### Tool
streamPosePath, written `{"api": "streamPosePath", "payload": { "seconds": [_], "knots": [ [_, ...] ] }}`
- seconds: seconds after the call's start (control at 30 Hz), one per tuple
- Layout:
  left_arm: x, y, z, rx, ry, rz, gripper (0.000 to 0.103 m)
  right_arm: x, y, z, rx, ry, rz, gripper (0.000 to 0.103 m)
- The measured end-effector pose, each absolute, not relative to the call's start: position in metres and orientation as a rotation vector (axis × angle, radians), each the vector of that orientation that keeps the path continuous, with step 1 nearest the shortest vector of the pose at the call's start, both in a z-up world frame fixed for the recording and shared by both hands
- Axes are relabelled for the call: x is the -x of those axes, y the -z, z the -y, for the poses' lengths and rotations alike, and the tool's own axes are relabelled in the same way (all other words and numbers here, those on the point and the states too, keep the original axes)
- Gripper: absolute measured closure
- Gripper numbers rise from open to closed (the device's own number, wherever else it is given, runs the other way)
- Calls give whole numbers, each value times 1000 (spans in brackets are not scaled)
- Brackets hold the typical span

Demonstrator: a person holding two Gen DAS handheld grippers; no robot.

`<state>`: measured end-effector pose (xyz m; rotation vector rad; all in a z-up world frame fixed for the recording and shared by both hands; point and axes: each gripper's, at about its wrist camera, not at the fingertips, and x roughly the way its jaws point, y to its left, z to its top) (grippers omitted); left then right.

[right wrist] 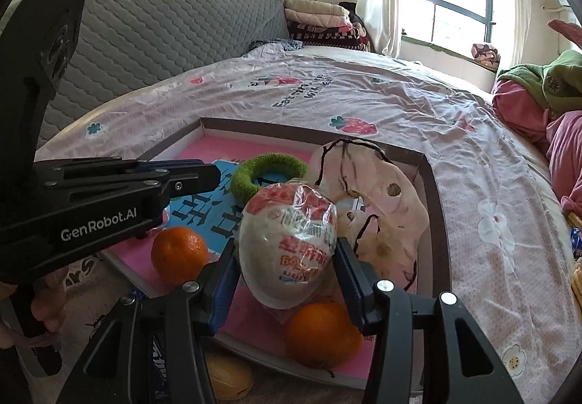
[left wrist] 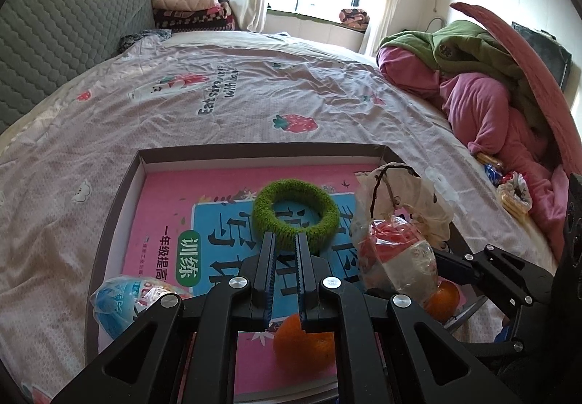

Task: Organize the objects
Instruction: 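Lower the green ring into the tray with the left tool while the right tool lowers the wrapped egg, then open the left tool off the ring while the right tool releases the egg in the tray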

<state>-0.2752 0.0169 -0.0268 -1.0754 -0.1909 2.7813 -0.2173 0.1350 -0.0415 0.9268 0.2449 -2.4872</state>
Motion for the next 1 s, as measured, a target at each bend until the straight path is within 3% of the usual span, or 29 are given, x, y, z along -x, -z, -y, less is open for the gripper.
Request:
{"api": "streamPosePath", "payload": {
  "seconds": [0.43, 1.0],
  "knots": [
    [278, 34, -17, 1148, -2753, 178, 92, 220, 45, -135, -944, 2501, -238, 51],
    [277, 37, -20, 1188, -2736, 154, 79, 220, 44, -136, -978, 2509, -243, 50]
  ]
}}
